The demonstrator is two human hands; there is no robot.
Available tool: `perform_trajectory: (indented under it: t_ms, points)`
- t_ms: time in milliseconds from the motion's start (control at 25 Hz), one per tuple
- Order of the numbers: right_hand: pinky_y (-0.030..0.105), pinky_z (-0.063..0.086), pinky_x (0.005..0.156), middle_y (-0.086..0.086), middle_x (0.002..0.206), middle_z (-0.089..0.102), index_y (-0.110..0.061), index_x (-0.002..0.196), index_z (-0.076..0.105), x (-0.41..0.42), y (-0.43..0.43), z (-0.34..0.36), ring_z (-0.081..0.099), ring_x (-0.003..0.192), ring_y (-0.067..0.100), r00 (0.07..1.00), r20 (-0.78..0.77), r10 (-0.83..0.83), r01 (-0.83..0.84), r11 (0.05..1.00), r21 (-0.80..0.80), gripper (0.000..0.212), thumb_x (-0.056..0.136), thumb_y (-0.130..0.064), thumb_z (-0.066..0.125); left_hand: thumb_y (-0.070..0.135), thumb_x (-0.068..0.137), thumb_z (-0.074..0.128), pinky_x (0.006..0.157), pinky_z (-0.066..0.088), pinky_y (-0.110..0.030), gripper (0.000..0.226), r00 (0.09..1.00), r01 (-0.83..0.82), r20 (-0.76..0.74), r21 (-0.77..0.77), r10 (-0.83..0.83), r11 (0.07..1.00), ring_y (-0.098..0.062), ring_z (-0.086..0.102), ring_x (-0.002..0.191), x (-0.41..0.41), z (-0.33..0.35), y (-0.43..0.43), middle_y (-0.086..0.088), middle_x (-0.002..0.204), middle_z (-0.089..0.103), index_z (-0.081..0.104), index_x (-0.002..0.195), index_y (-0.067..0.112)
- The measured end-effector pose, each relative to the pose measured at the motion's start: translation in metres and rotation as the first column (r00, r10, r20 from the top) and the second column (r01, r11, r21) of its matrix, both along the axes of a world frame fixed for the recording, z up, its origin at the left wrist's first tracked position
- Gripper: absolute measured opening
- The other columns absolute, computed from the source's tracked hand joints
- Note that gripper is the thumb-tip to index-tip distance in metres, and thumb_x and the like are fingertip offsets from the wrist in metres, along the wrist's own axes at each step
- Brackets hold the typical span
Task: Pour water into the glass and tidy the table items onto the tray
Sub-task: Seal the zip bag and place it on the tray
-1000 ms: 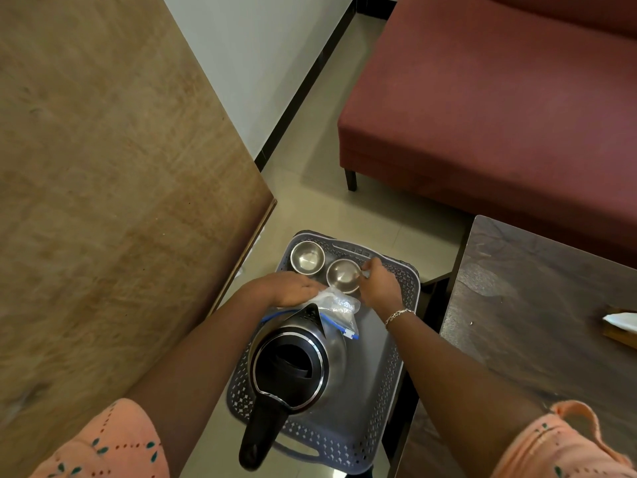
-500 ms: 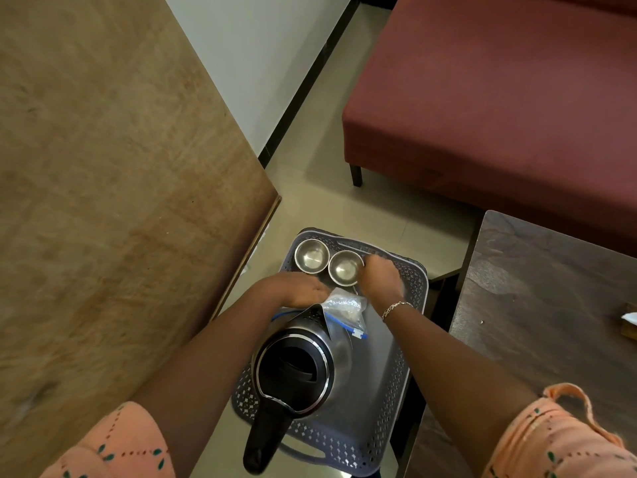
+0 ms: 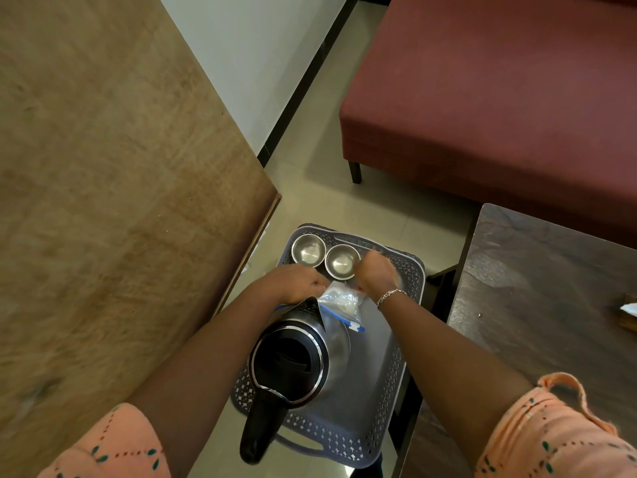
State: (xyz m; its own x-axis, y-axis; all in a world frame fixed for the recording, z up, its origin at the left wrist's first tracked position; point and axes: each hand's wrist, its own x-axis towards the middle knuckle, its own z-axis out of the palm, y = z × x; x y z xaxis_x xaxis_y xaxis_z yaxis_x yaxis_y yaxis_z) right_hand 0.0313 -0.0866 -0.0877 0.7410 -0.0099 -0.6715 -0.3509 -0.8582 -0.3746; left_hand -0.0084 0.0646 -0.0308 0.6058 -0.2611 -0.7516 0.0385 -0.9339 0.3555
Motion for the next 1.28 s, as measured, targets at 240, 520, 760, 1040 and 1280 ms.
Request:
perform_trajectory:
  t_ms: [240, 520, 760, 1040, 1280]
  points:
    - [0.032, 0.044, 0.071, 0.022, 0.091, 0.067, -0.007, 0.072, 0.054, -0.012, -0.024, 0.004, 0.062, 0.089, 0.036, 0.993, 0.115, 0.006, -0.015, 0.997, 0.078, 0.029, 0.093, -0.022, 0.041, 0.028, 0.096, 0.039, 0.092, 0.045, -0.037, 0.033, 0.966, -0.169, 0.194, -0.012, 0.168, 0.985, -0.028, 0.056, 0.110, -0.005, 0.005, -0.002, -0.009, 0.117, 0.065, 0.061, 0.117, 0.017]
    - [0.043, 0.049, 0.080, 0.025, 0.120, 0.054, -0.001, 0.117, 0.053, -0.054, -0.087, 0.051, 0.054, 0.105, 0.044, 0.678, 0.622, 0.391, -0.371, 0.913, -0.169, 0.036, 0.085, -0.016, 0.059, 0.030, 0.097, 0.032, 0.097, 0.034, -0.041, 0.038, 0.832, -0.312, 0.490, 0.023, 0.261, 0.950, -0.029, 0.053, 0.114, -0.027, 0.041, -0.024, -0.013, 0.118, 0.062, 0.055, 0.118, 0.008]
    - [0.042, 0.015, 0.112, 0.021, 0.150, 0.022, -0.010, 0.143, 0.025, -0.109, -0.165, 0.093, 0.019, 0.139, 0.036, 0.617, 0.638, 0.460, -0.388, 0.884, -0.261, 0.065, 0.089, -0.031, 0.055, 0.041, 0.084, 0.031, 0.094, 0.044, -0.052, 0.058, 0.733, -0.280, 0.674, 0.182, 0.088, 0.942, -0.033, 0.049, 0.125, -0.103, 0.066, -0.113, -0.017, 0.133, 0.053, 0.045, 0.130, 0.010]
    - [0.043, 0.015, 0.109, 0.020, 0.149, 0.024, -0.011, 0.141, 0.029, -0.194, -0.296, 0.131, 0.021, 0.139, 0.035, 0.586, 0.694, 0.419, -0.298, 0.907, -0.296, 0.070, 0.084, -0.035, 0.062, 0.054, 0.091, -0.008, 0.098, 0.041, -0.050, 0.078, 0.770, -0.323, 0.624, 0.203, 0.132, 0.924, -0.035, 0.046, 0.127, -0.187, 0.092, -0.251, -0.021, 0.141, 0.043, 0.032, 0.139, 0.007]
    - [0.050, 0.041, 0.096, 0.025, 0.133, 0.049, -0.006, 0.127, 0.051, -0.259, -0.403, 0.154, 0.048, 0.122, 0.040, 0.629, 0.667, 0.400, -0.179, 0.909, -0.376, 0.075, 0.064, -0.034, 0.080, 0.069, 0.075, -0.016, 0.112, -0.009, -0.040, 0.092, 0.750, -0.110, 0.660, 0.186, -0.041, 0.976, -0.030, -0.007, 0.144, -0.231, 0.112, -0.351, -0.015, 0.156, -0.005, -0.001, 0.147, 0.013]
